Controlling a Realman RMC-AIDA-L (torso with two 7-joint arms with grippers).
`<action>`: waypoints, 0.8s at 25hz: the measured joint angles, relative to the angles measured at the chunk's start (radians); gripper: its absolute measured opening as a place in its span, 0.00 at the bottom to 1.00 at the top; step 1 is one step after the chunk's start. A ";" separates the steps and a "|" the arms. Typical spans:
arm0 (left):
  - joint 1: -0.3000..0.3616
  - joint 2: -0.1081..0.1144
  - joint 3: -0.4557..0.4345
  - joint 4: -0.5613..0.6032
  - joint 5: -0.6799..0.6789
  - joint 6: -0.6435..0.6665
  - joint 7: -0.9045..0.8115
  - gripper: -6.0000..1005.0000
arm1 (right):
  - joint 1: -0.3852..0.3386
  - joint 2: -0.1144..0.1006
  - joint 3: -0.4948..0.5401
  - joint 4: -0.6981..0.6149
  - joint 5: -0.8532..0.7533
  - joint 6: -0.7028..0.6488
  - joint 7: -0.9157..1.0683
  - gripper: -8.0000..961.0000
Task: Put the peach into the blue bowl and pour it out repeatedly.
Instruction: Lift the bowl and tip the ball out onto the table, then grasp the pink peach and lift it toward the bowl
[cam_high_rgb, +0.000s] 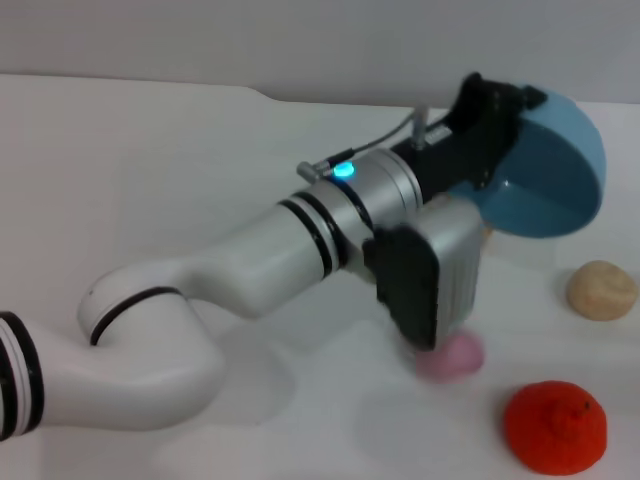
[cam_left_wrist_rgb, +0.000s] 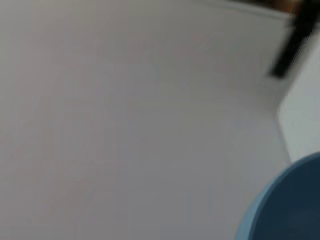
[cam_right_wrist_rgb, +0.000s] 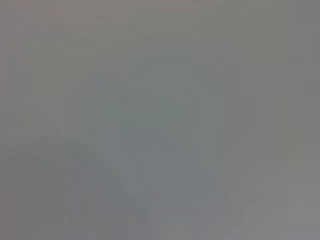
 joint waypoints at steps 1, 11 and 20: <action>-0.004 0.000 -0.005 0.006 -0.058 0.003 -0.012 0.00 | 0.001 -0.001 -0.005 0.000 -0.007 0.003 0.007 0.78; -0.064 0.006 -0.294 0.014 -0.599 0.342 -0.202 0.00 | 0.032 -0.009 -0.095 -0.214 -0.505 0.031 0.489 0.77; -0.208 0.013 -0.711 -0.195 -0.666 0.835 -0.307 0.01 | 0.198 -0.010 -0.238 -0.348 -1.024 0.020 1.028 0.76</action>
